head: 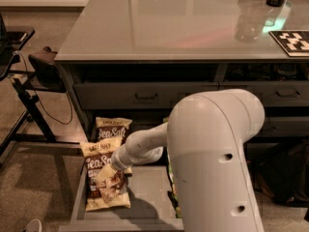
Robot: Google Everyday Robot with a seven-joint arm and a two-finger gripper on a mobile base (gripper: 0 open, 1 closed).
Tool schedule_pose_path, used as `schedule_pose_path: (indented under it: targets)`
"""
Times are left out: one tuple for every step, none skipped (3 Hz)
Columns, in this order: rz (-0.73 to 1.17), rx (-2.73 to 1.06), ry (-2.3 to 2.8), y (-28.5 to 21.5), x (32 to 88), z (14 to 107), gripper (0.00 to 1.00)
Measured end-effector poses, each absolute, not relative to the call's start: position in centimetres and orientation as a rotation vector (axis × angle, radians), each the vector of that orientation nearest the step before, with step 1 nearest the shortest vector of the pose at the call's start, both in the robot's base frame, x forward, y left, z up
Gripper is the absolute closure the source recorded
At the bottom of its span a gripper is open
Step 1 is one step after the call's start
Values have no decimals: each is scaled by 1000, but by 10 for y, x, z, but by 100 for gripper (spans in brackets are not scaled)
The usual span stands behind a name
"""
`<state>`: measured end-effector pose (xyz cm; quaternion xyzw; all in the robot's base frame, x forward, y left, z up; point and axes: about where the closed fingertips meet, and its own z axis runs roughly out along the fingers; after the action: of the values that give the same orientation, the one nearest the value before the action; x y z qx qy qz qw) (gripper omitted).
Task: Pick brown chip bag from middle drawer and place on counter
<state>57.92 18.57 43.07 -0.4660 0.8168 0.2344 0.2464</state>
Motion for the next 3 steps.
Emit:
schedule_pose_path:
  targets:
    - [591,-1189,2266,167,579,438,0]
    - [634,-1154,2266,155,580,431,0]
    - [680,-1130,2278,152,588,416,0]
